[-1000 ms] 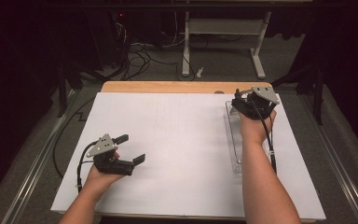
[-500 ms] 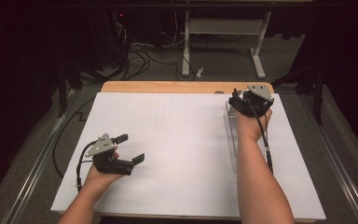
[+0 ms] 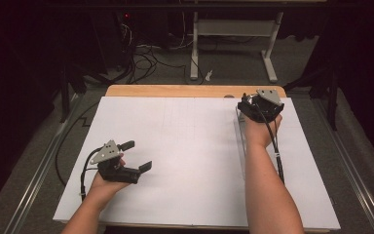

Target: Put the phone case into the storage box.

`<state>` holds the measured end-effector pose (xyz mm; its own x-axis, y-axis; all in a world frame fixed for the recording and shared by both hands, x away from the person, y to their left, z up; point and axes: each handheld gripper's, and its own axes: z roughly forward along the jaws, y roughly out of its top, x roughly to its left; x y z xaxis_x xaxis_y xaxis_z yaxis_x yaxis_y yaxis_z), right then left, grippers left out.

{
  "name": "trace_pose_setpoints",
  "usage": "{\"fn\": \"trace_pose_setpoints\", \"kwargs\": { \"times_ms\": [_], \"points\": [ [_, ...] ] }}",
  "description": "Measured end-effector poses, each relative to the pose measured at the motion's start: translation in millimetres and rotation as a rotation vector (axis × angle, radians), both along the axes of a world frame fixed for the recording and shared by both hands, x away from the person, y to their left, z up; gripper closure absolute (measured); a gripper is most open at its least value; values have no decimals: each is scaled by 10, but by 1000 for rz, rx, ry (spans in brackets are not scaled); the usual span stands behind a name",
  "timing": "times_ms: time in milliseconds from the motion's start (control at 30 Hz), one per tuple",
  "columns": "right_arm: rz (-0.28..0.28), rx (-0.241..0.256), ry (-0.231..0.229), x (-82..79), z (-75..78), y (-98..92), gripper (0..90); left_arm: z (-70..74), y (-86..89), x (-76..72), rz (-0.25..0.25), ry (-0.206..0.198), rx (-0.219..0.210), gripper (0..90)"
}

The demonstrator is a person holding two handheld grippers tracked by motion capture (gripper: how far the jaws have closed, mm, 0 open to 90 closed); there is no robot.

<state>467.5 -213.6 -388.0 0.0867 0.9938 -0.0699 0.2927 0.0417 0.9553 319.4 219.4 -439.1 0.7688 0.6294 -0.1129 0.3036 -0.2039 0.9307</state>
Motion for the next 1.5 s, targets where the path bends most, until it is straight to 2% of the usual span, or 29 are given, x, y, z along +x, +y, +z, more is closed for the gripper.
{"fn": "trace_pose_setpoints", "kwargs": {
  "times_ms": [200, 567, 1067, 1500],
  "points": [
    [-12, 10, -4, 6, -2, -2, 135, -1, -8, -2, -7, 1, 2, 3],
    [-22, -1, -10, 43, -28, 34, 135, 6, -21, -18, -9, 1, -5, 3],
    [-68, 6, -16, 136, -45, 83, 132, -3, -22, -9, -14, 2, 7, 3],
    [-28, -6, -29, 176, -56, 42, 127, -3, -38, -19, -21, 4, 7, 3]
  ]
}}
